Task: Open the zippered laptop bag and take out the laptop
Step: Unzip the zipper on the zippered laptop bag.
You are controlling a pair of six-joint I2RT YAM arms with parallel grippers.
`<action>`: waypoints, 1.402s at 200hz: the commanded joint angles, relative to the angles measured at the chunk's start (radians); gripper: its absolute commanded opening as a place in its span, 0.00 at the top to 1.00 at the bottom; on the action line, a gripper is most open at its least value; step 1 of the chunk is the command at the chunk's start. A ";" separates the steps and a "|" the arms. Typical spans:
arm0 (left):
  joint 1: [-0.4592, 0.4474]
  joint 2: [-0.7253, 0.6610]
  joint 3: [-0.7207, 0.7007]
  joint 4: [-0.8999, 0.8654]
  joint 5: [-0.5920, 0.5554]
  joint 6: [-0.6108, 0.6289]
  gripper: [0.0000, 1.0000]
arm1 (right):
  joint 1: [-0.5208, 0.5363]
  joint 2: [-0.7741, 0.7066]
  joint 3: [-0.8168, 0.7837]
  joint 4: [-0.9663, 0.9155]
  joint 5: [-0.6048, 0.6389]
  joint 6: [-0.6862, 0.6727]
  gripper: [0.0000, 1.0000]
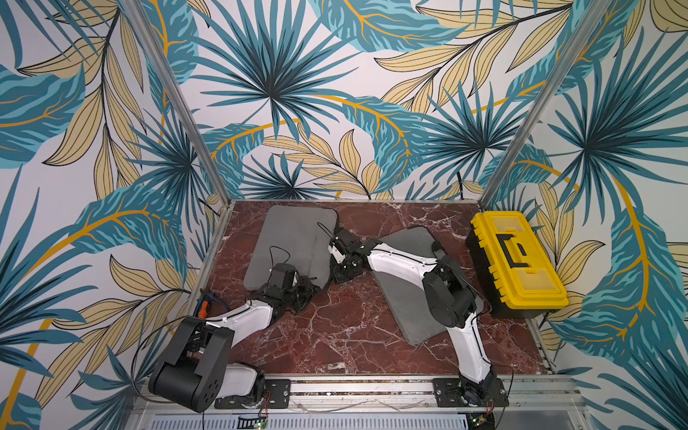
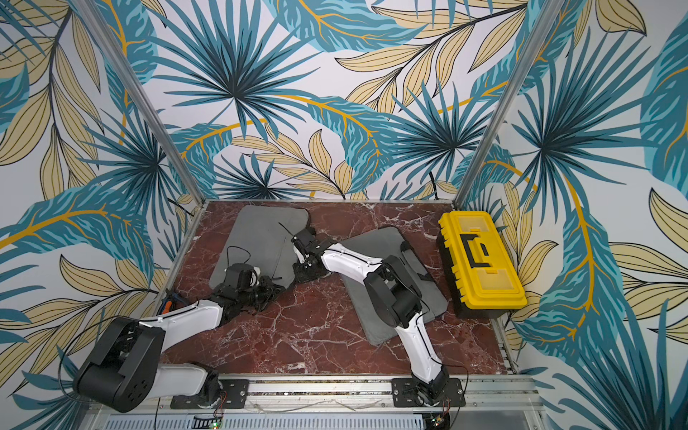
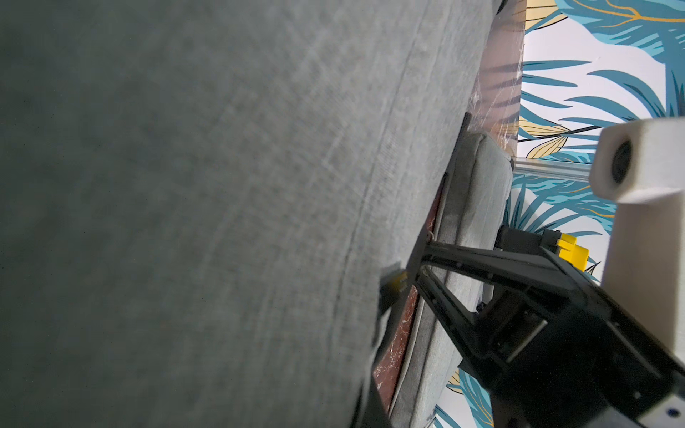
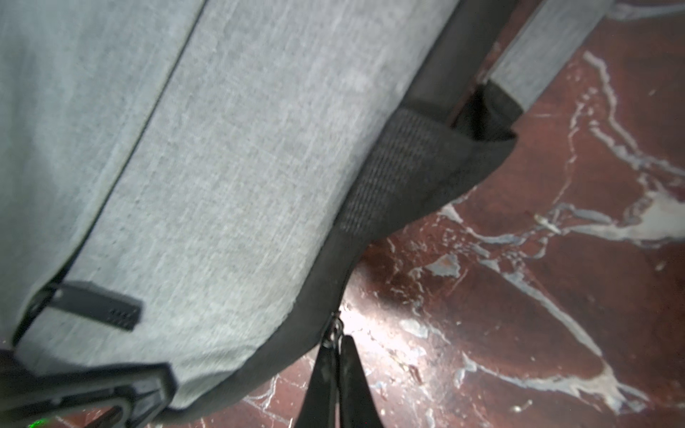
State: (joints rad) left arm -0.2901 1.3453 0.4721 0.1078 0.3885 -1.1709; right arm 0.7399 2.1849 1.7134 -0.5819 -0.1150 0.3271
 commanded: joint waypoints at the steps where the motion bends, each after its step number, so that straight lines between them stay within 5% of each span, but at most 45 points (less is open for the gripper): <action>1: 0.025 -0.031 -0.016 -0.173 -0.049 0.034 1.00 | -0.082 0.030 0.025 -0.065 0.271 -0.011 1.00; 280: 0.023 -0.213 -0.015 -0.408 -0.276 -0.026 1.00 | -0.084 0.035 0.061 -0.023 0.241 -0.045 1.00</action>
State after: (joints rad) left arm -0.2886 1.1671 0.4721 -0.1738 0.2428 -1.1717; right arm 0.7177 2.2314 1.7779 -0.5816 -0.0154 0.2905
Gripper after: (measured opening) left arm 0.072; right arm 0.047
